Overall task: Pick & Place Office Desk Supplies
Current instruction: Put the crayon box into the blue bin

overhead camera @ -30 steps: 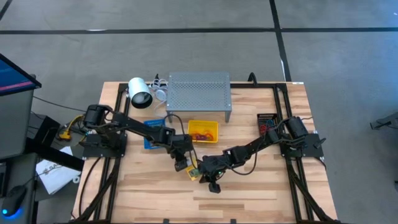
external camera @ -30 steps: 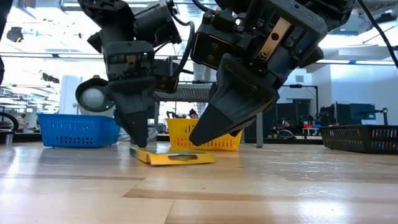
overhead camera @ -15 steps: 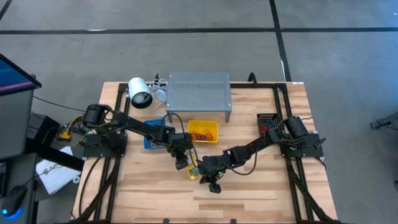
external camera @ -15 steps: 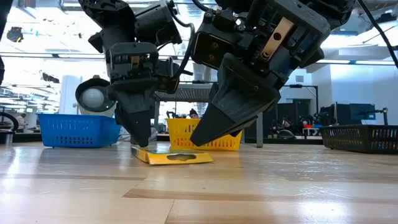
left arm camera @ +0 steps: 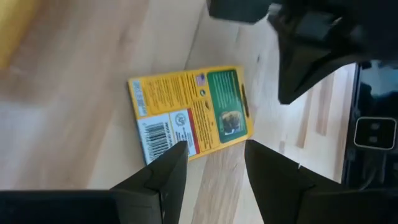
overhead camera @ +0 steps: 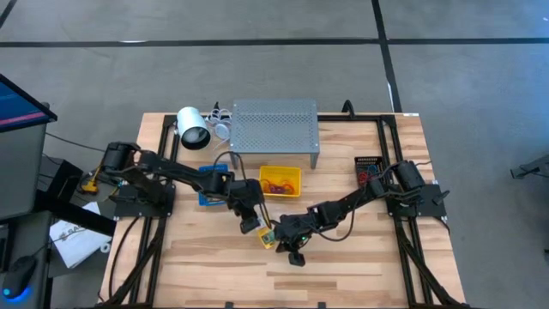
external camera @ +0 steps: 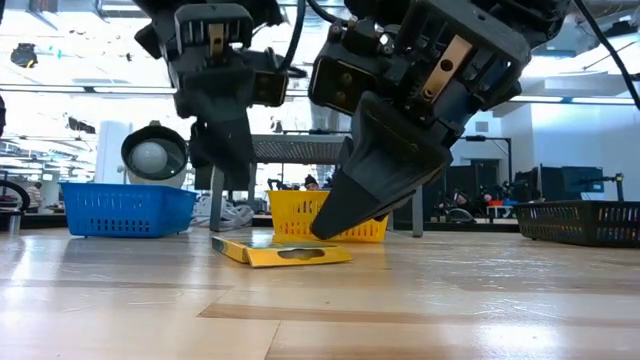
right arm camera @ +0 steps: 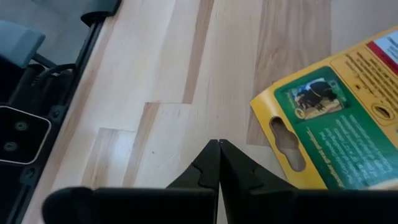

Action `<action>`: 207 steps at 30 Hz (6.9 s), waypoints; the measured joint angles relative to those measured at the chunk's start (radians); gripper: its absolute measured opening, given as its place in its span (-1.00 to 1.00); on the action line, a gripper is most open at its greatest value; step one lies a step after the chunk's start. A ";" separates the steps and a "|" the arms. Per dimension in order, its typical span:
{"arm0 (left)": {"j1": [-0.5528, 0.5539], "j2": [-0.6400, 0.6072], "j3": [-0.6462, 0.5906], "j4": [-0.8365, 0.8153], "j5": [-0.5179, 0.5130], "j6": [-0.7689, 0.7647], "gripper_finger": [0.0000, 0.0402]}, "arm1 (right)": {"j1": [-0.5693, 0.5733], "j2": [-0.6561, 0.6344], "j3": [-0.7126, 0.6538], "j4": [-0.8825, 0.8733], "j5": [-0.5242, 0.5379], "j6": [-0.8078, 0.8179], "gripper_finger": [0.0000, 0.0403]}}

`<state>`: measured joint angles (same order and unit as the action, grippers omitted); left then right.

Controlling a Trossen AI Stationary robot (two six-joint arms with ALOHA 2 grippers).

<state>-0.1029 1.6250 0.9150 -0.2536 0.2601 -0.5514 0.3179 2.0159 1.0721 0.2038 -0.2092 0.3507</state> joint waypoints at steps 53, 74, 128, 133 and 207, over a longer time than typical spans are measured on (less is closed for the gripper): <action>0.038 0.174 0.002 0.097 0.087 0.063 -0.29 | -0.032 0.091 0.057 -0.018 -0.062 -0.048 -1.00; 0.038 0.236 0.002 0.166 0.210 0.075 -0.78 | -0.037 0.091 0.056 -0.028 -0.094 -0.063 -1.00; 0.028 0.096 0.003 0.075 0.227 0.076 -1.00 | -0.082 -0.009 0.055 -0.097 -0.159 -0.022 -0.21; 0.027 0.096 0.003 0.082 0.207 0.075 -0.96 | -0.062 -0.009 0.055 -0.117 -0.130 -0.033 -0.44; 0.028 0.266 0.004 0.233 0.238 -0.029 -0.41 | 0.010 0.002 0.002 -0.080 -0.087 0.016 -1.00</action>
<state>-0.0749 1.8906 0.9190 -0.0207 0.4985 -0.5808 0.3283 2.0178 1.0740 0.1236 -0.2960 0.3668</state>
